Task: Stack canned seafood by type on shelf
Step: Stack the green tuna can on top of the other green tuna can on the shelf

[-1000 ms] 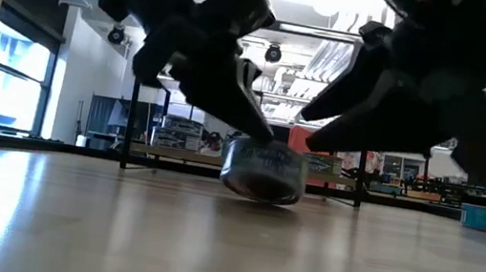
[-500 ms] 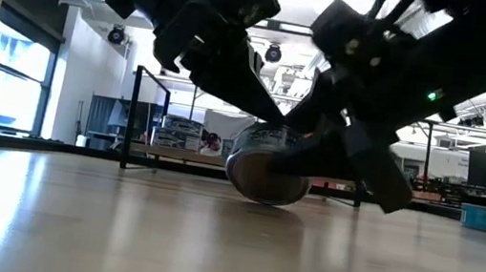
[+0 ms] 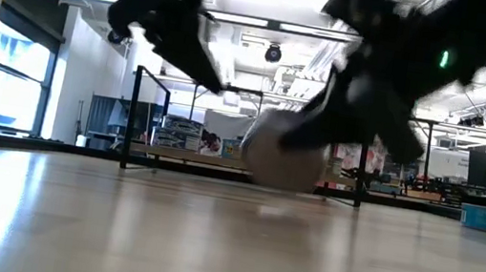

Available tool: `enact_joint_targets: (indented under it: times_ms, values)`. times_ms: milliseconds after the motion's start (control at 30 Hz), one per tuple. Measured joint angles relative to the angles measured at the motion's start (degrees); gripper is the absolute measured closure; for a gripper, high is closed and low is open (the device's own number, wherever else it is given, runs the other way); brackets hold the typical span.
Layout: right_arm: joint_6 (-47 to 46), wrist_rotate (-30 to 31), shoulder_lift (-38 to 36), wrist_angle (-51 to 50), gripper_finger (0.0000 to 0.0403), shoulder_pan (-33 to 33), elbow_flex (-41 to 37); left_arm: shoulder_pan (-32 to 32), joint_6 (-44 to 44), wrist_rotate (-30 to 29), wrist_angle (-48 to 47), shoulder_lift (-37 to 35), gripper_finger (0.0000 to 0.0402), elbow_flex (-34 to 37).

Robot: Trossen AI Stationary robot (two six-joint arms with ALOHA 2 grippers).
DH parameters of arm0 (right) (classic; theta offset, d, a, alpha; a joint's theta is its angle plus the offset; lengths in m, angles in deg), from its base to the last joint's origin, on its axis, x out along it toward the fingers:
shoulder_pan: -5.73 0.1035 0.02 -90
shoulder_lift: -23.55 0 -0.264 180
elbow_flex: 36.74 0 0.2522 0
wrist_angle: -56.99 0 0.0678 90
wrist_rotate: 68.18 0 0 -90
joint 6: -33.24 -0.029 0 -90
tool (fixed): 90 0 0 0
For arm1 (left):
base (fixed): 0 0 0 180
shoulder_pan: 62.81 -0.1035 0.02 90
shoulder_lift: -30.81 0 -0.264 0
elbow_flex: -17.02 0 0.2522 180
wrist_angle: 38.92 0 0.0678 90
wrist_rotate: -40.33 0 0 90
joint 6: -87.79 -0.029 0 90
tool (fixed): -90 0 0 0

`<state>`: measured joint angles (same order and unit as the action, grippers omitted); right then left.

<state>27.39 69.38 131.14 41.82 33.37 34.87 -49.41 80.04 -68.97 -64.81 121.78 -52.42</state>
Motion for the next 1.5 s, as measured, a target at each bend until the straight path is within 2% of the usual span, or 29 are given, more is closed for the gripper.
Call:
enact_joint_targets:
  times_ms: [100, 200, 333, 400, 467, 567, 667, 867, 933, 1000, 1500]
  values:
    - [-5.89, 4.53, -2.82, -11.12, 0.0284, 0.39, 4.24, 1.43, 3.46, -7.56, -3.44, -3.53, 0.0401, 1.89]
    - [-9.63, 6.26, -4.68, -22.51, 0.0284, -1.47, 9.53, 2.74, 7.14, -9.87, 0.21, -5.62, 0.0401, 6.06]
    - [-9.10, 2.51, -5.38, -35.34, 0.0284, -8.00, 18.07, 4.91, 8.64, -9.78, 13.70, -5.77, 0.0401, 12.89]
    - [-6.24, -1.52, -5.37, -40.06, 0.0284, -12.62, 21.25, 6.04, 8.57, -9.70, 21.92, -5.04, 0.0401, 15.77]
    - [-1.80, -2.76, -5.27, -42.51, 0.0284, -17.54, 23.19, 7.25, 7.80, -9.67, 28.33, -4.43, 0.0401, 18.14]
    - [7.46, -2.25, -5.27, -43.14, 0.0284, -25.35, 23.87, 8.82, 6.39, -9.62, 34.87, -3.59, 0.0401, 20.41]
    - [14.78, -3.27, -5.23, -43.26, 0.0284, -33.15, 23.87, 9.84, 4.99, -9.60, 36.03, -3.37, 0.0401, 20.91]
    - [22.23, -3.92, -5.22, -41.50, 0.0284, -44.57, 23.87, 10.70, 4.53, -9.61, 36.00, -3.36, 0.0401, 20.91]
    - [23.91, -7.85, -5.17, -41.25, 0.0284, -47.31, 23.87, 10.68, 4.53, -9.61, 35.98, -3.36, 0.0401, 20.91]
    - [24.60, -11.09, -4.97, -41.06, 0.0284, -49.31, 23.87, 10.68, 4.53, -9.61, 35.98, -3.36, 0.0401, 20.91]
    - [27.37, -13.75, -4.54, -37.39, 0.0284, -52.90, 23.85, 10.66, 4.53, -9.61, 35.99, -3.34, 0.0401, 20.91]
